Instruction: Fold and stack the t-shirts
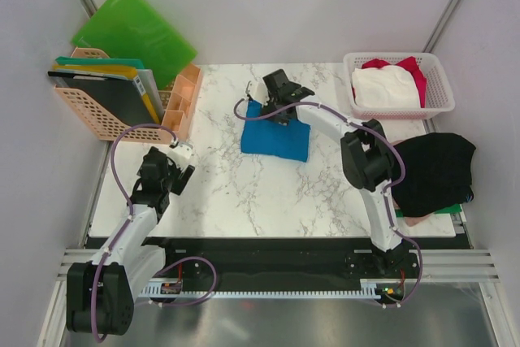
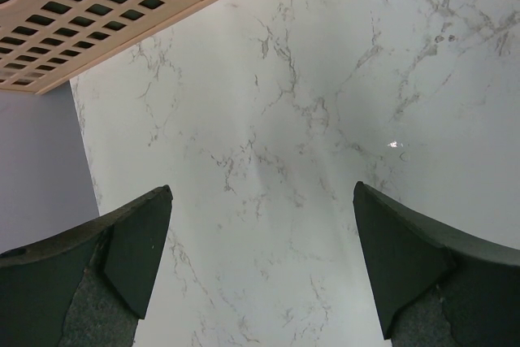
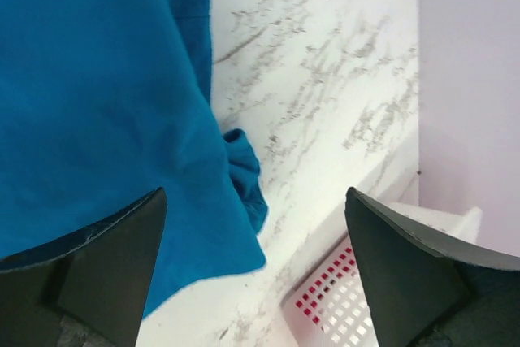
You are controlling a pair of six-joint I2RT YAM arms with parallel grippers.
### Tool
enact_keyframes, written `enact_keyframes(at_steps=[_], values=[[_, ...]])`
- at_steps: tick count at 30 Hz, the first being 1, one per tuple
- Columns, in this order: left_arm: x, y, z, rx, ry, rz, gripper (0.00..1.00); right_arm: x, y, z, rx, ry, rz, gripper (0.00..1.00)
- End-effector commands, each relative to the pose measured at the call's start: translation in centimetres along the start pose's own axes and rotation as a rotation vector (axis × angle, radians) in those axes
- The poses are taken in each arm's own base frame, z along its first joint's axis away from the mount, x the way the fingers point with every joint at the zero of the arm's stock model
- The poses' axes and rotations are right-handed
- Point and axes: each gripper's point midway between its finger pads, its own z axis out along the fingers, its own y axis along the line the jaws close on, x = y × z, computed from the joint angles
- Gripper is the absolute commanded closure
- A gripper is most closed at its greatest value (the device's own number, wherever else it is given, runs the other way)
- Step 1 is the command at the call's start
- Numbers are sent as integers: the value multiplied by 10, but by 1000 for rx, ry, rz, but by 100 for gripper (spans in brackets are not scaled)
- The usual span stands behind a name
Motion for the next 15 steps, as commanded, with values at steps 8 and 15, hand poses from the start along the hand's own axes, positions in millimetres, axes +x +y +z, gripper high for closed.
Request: enact_keyframes(at_steps=[8,15], values=[[-15,0,1,14,-41,-44,0,-36,67,-88,-490,-159,324,2],[-13,0,2,14,-34,-41,0,-64,105,-129,-781,-235,508,2]])
